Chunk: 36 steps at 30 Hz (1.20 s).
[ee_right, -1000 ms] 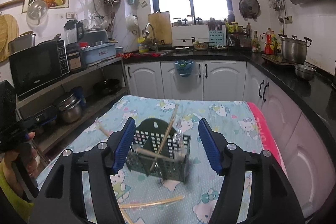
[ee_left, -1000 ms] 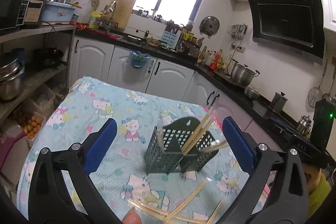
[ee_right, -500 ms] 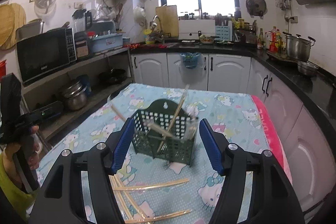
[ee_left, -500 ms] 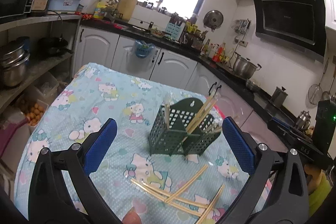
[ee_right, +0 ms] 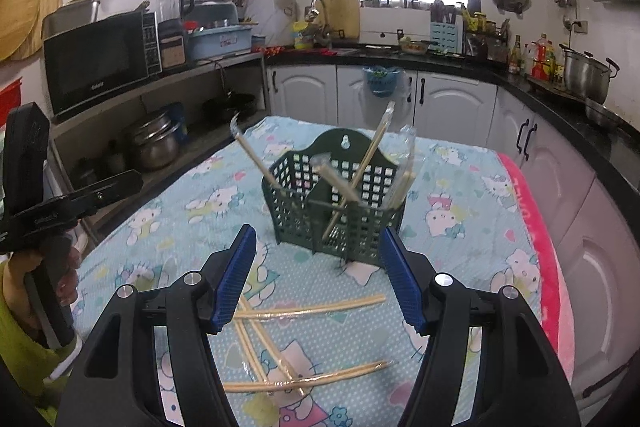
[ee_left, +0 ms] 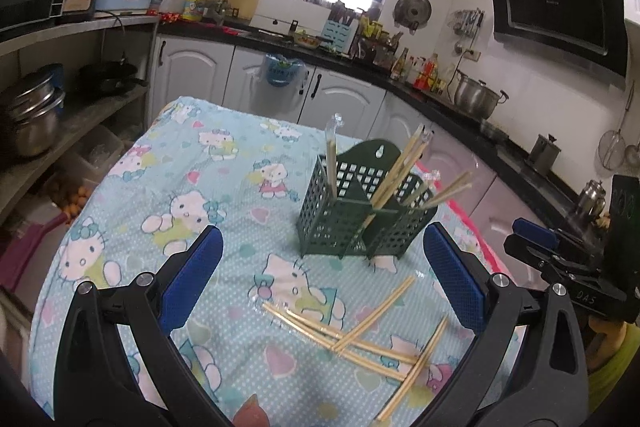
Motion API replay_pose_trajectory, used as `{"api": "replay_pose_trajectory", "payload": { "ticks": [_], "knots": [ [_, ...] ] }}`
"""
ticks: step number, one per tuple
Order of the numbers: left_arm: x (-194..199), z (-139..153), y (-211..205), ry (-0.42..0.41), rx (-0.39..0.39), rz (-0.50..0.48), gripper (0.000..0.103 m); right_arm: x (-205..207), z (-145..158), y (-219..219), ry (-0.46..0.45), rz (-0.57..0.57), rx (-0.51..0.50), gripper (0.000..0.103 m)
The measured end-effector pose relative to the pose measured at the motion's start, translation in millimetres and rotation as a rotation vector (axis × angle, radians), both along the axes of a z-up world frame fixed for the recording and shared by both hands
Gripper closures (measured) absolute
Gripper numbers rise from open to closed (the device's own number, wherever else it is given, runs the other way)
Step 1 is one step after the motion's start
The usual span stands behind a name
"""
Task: Organize utensils
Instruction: 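Withdraw the left tool from the caddy back over the chopstick pile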
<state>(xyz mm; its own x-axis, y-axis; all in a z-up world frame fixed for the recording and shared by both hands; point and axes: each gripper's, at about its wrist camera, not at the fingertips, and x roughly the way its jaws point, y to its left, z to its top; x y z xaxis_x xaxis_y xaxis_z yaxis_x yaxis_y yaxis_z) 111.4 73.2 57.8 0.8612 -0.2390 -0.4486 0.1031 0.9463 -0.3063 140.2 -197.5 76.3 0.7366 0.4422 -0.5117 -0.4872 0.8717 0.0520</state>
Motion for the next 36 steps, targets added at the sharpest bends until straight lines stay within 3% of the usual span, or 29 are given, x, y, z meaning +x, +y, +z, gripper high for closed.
{"api": "replay_pose_trajectory", "payload": {
  "ticks": [21, 31, 36],
  "knots": [
    [9.3, -64.4, -21.2, 0.179, 0.077, -0.05, 0.011, 21.8, -61.5, -10.8, 0.135, -0.066, -0.072, 0.041],
    [17.5, -92.2, -18.1, 0.259, 0.037, -0.061, 0.011, 31.3, -82.2, -15.7, 0.178, -0.087, -0.094, 0.041],
    [23.7, -103.1, -13.8, 0.293, -0.003, -0.064, 0.023, 34.2, -91.7, -14.0, 0.194, -0.088, -0.107, 0.041]
  ]
}}
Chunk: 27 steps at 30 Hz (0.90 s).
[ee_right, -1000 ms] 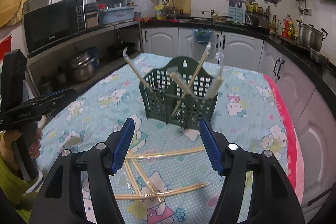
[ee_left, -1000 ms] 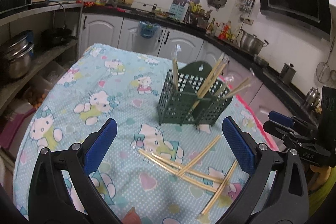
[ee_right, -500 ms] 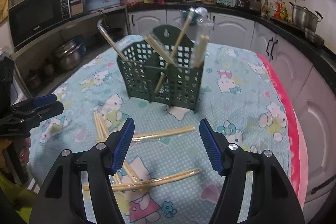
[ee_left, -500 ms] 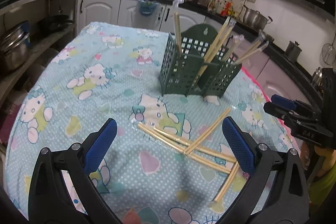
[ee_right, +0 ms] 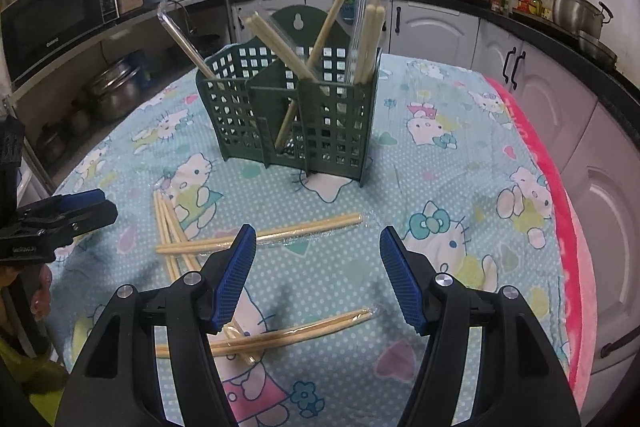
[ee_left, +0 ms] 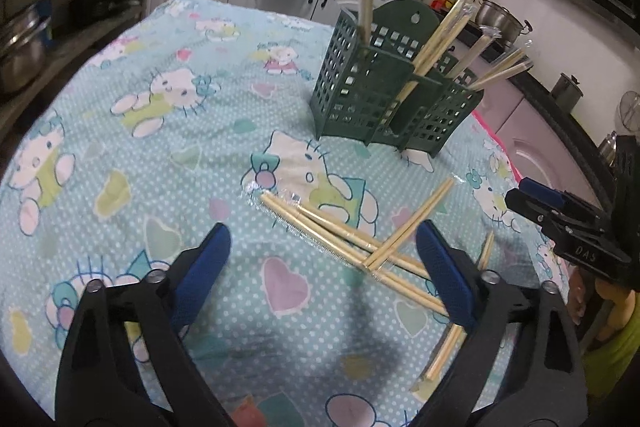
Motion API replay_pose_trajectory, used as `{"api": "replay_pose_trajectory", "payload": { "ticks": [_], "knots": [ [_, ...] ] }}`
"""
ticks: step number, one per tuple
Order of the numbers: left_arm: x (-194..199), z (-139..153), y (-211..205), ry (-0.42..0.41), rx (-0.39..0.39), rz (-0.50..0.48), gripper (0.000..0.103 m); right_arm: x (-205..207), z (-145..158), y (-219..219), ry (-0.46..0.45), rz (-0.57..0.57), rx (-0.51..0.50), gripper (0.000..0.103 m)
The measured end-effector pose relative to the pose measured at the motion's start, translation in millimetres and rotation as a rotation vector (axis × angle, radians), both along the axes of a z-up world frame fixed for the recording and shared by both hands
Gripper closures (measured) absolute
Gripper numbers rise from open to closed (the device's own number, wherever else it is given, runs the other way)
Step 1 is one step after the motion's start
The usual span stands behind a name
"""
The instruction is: Organize utensils
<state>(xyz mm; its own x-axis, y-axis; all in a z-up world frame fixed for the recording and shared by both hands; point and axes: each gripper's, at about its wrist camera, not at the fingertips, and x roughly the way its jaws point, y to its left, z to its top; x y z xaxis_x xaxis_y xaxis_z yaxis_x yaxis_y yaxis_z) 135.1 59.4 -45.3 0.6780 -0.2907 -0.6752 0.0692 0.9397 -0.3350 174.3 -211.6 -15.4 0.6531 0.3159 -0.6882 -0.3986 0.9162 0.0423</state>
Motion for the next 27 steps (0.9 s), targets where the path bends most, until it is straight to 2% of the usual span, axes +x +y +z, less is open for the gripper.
{"api": "replay_pose_trajectory", "payload": {
  "ticks": [1, 3, 8, 11, 14, 16, 23, 27],
  "knots": [
    [2.3, -2.6, 1.5, 0.012, -0.016, 0.001, 0.026, 0.6, -1.3, 0.0, 0.002, 0.0, -0.001, 0.041],
    [6.1, -7.9, 5.3, 0.03, -0.047, 0.004, 0.04, 3.1, -4.5, 0.8, 0.007, -0.003, -0.006, 0.041],
    [20.7, -22.6, 22.9, 0.091, -0.137, 0.056, 0.055, 12.9, -13.6, 2.7, 0.023, -0.017, -0.016, 0.041],
    [28.2, -29.9, 34.3, 0.123, -0.209, 0.088, 0.056, 19.5, -20.1, 4.4, 0.037, -0.025, -0.031, 0.041],
    [36.6, -36.2, 40.5, 0.142, -0.25, 0.108, 0.062, 27.1, -26.4, 3.9, 0.07, -0.04, -0.017, 0.041],
    [41.4, -38.6, 42.3, 0.148, -0.261, 0.118, 0.065, 31.3, -29.8, 3.7, 0.094, -0.054, -0.002, 0.041],
    [57.7, -42.1, 48.7, 0.165, -0.309, 0.149, 0.066, 54.7, -43.1, -4.6, 0.197, -0.118, 0.077, 0.049],
    [64.5, -45.0, 51.6, 0.17, -0.313, 0.164, 0.075, 70.5, -50.2, -11.2, 0.249, -0.157, 0.128, 0.054]
  ]
}}
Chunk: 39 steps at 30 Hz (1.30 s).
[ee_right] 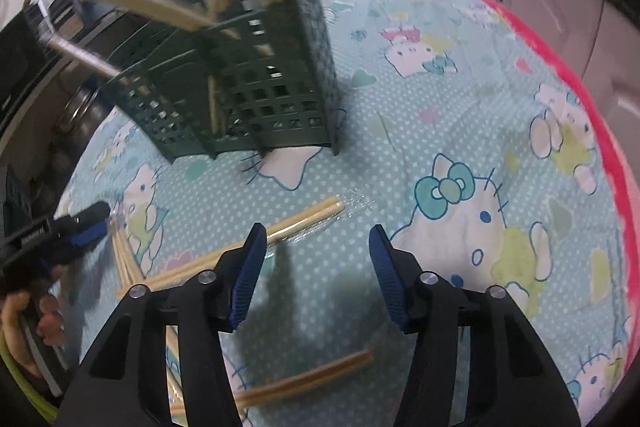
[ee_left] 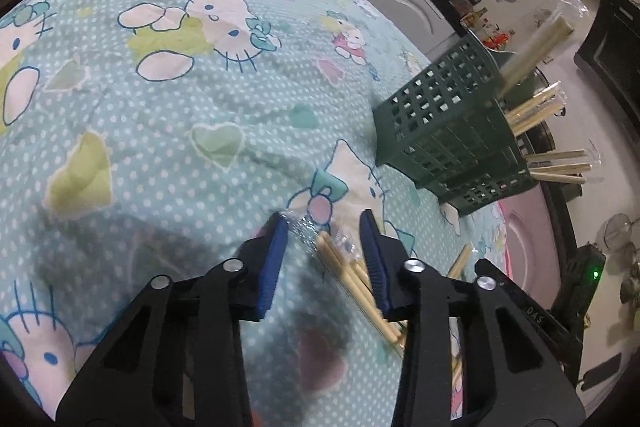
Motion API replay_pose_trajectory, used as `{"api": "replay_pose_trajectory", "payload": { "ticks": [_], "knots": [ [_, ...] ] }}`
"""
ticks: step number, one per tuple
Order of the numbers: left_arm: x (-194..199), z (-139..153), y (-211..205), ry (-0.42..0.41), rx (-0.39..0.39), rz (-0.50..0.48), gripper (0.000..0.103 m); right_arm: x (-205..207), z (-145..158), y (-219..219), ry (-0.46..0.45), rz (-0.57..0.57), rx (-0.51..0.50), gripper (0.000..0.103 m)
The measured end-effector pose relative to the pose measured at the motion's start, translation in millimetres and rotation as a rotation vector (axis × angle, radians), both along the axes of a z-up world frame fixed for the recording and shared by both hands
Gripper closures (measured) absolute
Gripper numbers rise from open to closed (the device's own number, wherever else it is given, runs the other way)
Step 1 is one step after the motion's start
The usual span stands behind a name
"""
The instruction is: Organize utensils
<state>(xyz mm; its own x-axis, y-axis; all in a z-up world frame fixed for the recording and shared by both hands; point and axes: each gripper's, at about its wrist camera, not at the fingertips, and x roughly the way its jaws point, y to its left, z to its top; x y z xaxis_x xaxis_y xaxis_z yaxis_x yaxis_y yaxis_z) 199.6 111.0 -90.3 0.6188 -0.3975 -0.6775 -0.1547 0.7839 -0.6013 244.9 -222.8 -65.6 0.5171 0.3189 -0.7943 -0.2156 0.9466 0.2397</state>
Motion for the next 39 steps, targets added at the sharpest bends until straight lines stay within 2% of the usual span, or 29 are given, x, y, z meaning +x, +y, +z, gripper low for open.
{"api": "replay_pose_trajectory", "payload": {
  "ticks": [9, 12, 16, 18, 24, 33, 39],
  "knots": [
    [5.1, -4.4, 4.7, -0.001, 0.003, 0.012, 0.086, 25.1, -11.6, -11.9, 0.058, -0.072, 0.09, 0.066],
    [6.1, -6.9, 7.9, 0.001, -0.001, 0.018, 0.09, 28.8, -11.9, -11.3, 0.057, -0.081, 0.088, 0.073],
    [6.0, -7.6, 9.4, -0.001, 0.004, 0.019, 0.092, 36.4, -12.2, -10.4, 0.055, -0.092, 0.089, 0.081],
    [5.7, -8.2, 10.0, -0.004, 0.009, 0.016, 0.092, 39.5, -12.7, -9.5, 0.055, -0.095, 0.092, 0.088],
    [5.8, -9.9, 11.6, -0.005, -0.002, 0.009, 0.1, 41.2, -9.8, -0.8, 0.034, -0.086, 0.074, 0.096],
    [-4.7, -1.1, 17.6, -0.042, -0.041, -0.012, 0.103, 24.5, 12.9, -0.5, -0.023, -0.052, 0.104, 0.097],
    [-20.0, 19.3, 30.3, -0.104, -0.041, 0.016, 0.103, 6.2, 37.4, 13.2, -0.088, 0.017, 0.106, 0.097]
  ]
}}
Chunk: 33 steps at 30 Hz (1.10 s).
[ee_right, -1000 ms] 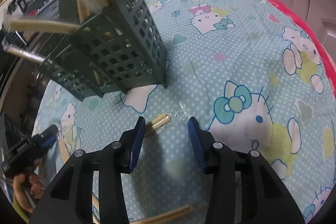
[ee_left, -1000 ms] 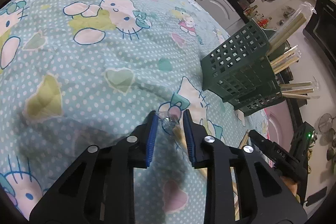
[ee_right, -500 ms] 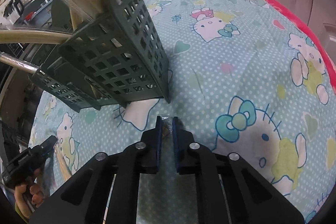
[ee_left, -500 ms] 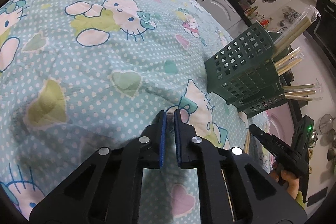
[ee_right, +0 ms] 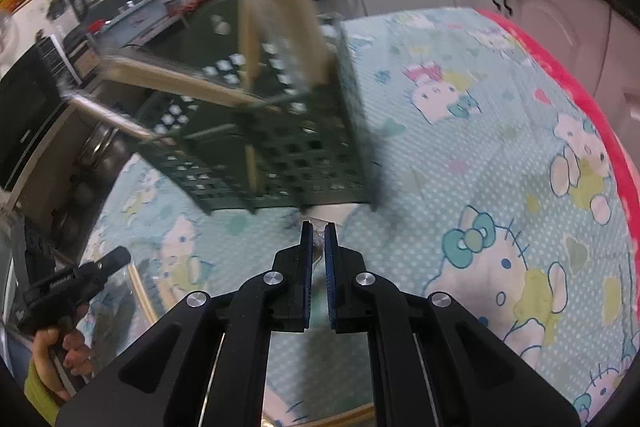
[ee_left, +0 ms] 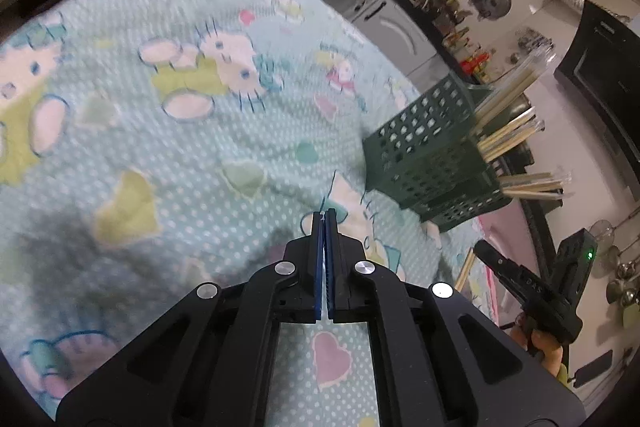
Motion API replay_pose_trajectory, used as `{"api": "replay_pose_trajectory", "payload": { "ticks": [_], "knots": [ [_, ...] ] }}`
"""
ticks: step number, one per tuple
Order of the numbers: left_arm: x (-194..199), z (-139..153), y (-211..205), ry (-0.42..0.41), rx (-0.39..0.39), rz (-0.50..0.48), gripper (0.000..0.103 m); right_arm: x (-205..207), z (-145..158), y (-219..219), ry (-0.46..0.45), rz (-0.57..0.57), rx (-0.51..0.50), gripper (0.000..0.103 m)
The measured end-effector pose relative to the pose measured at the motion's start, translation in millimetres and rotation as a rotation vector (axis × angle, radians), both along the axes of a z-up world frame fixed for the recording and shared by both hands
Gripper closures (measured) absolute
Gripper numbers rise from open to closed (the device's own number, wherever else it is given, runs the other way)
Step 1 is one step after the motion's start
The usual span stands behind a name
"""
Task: Organize utensils
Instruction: 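Lift the chopsticks with the left tool and carry them to the caddy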
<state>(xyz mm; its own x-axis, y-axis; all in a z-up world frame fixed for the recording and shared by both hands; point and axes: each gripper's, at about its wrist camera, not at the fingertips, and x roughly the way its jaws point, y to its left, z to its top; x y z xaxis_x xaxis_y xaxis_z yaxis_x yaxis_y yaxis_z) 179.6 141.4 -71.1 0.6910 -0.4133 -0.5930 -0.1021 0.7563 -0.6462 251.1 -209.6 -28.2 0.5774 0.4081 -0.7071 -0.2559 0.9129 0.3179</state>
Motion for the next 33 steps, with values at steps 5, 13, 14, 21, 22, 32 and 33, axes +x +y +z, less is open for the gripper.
{"api": "replay_pose_trajectory", "payload": {
  "ticks": [5, 13, 14, 21, 22, 32, 33],
  "knots": [
    [-16.3, 27.2, 12.0, -0.073, 0.012, 0.027, 0.103, -12.6, 19.7, 17.0, -0.045, 0.069, 0.009, 0.097],
    [-36.2, 80.3, -3.4, -0.205, 0.031, -0.027, 0.103, -41.2, 62.8, 52.7, -0.158, 0.214, 0.024, 0.097],
    [-37.2, 87.0, -7.9, -0.221, 0.035, -0.039, 0.103, -45.6, 69.0, 57.0, -0.175, 0.23, 0.022, 0.097],
    [-39.2, 121.7, -41.6, -0.3, 0.056, -0.136, 0.103, -69.7, 103.9, 80.0, -0.281, 0.323, -0.013, 0.097],
    [-37.8, 123.8, -45.4, -0.305, 0.059, -0.148, 0.103, -70.5, 107.2, 81.8, -0.29, 0.328, -0.015, 0.097],
    [-29.5, 171.0, -79.2, -0.395, 0.106, -0.234, 0.103, -74.0, 142.7, 82.6, -0.38, 0.33, -0.026, 0.097],
    [-28.2, 175.9, -81.1, -0.404, 0.111, -0.238, 0.103, -72.4, 147.6, 81.6, -0.39, 0.327, -0.025, 0.097]
  ]
}}
